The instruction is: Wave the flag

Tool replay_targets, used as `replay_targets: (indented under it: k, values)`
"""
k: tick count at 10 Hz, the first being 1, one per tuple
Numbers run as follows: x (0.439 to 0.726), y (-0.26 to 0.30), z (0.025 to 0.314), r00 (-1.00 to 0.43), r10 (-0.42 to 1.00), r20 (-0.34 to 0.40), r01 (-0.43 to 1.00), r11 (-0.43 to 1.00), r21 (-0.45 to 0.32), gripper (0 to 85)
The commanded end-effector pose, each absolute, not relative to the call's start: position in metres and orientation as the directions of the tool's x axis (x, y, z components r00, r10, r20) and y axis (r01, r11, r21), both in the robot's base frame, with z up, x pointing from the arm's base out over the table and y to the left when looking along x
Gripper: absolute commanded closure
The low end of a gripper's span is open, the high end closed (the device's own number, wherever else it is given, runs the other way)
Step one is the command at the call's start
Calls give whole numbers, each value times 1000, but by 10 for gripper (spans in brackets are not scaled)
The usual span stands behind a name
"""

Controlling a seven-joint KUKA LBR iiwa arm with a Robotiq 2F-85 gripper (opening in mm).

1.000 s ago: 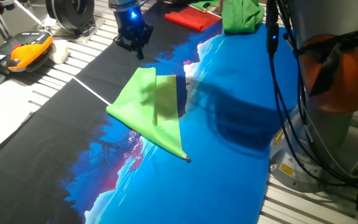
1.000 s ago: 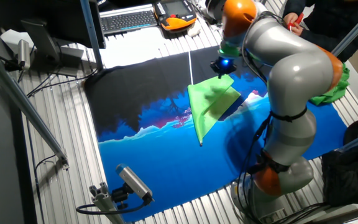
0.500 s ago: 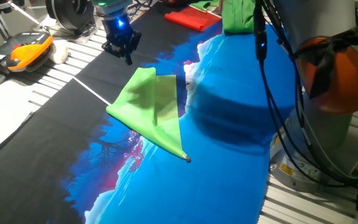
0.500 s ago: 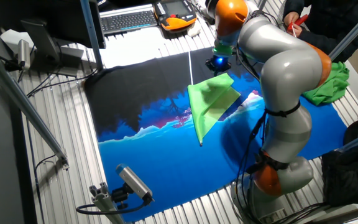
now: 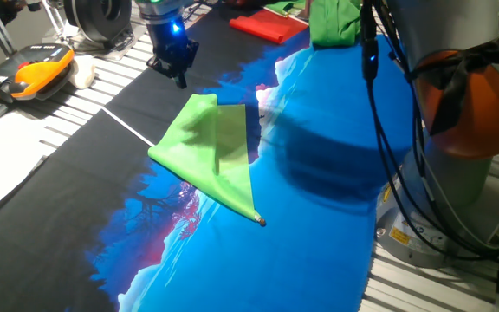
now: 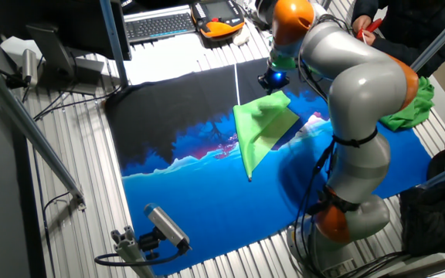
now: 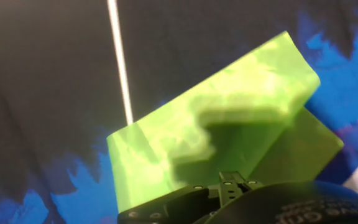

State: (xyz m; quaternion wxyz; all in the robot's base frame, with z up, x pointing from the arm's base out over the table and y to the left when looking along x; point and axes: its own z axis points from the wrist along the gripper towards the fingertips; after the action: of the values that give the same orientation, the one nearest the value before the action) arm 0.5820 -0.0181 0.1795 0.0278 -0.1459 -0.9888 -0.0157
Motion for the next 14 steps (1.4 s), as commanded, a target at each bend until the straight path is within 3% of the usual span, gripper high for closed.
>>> replay_targets:
  k: [1,4,8,14]
  values:
    - [582,-18,180,-985,158,68,160,987,29,850]
    - [582,-18,180,-976,209,67,209,978,-9,850]
    - [582,-18,180,-980,174,96,173,985,-15,850]
    - [582,-18,180,-976,214,46,213,977,-23,850]
